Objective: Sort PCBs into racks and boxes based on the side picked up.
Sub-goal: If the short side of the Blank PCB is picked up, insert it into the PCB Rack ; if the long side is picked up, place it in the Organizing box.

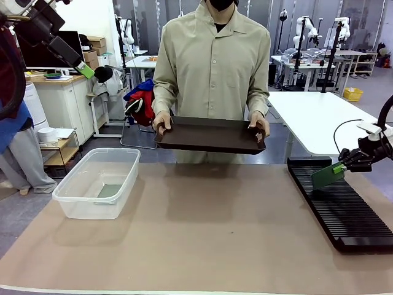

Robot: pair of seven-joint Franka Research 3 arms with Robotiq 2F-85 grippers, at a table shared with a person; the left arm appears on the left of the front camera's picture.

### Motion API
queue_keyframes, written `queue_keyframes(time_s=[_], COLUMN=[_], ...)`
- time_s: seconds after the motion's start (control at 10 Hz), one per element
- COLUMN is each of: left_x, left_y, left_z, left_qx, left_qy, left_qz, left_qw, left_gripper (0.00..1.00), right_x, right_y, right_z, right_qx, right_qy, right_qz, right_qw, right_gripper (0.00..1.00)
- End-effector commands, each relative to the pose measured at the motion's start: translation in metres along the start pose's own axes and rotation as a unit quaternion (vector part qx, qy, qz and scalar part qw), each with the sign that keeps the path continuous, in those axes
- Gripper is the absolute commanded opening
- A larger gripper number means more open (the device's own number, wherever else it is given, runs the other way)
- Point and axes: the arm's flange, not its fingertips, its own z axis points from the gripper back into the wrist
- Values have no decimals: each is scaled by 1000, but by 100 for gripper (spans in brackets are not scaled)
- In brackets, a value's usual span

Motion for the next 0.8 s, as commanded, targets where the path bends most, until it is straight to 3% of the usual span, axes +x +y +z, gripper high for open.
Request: queue_keyframes(time_s=[0.0, 0.7], left_x=[-1, -1], left_y=[-2, -2], left_z=[-1, -1], left_qx=[-3, -3], left_qy=[2, 2], left_qz=[0, 0], left_qw=[1000, 1000], left_gripper=[100, 100], right_x=[-4, -14], right_y=[-2, -1], right_z=[-13, -17], right_qx=[-15, -3], right_qy=[-18, -38], right_qz=[-1, -22], right_qw=[1000, 999], right_gripper=[2, 2])
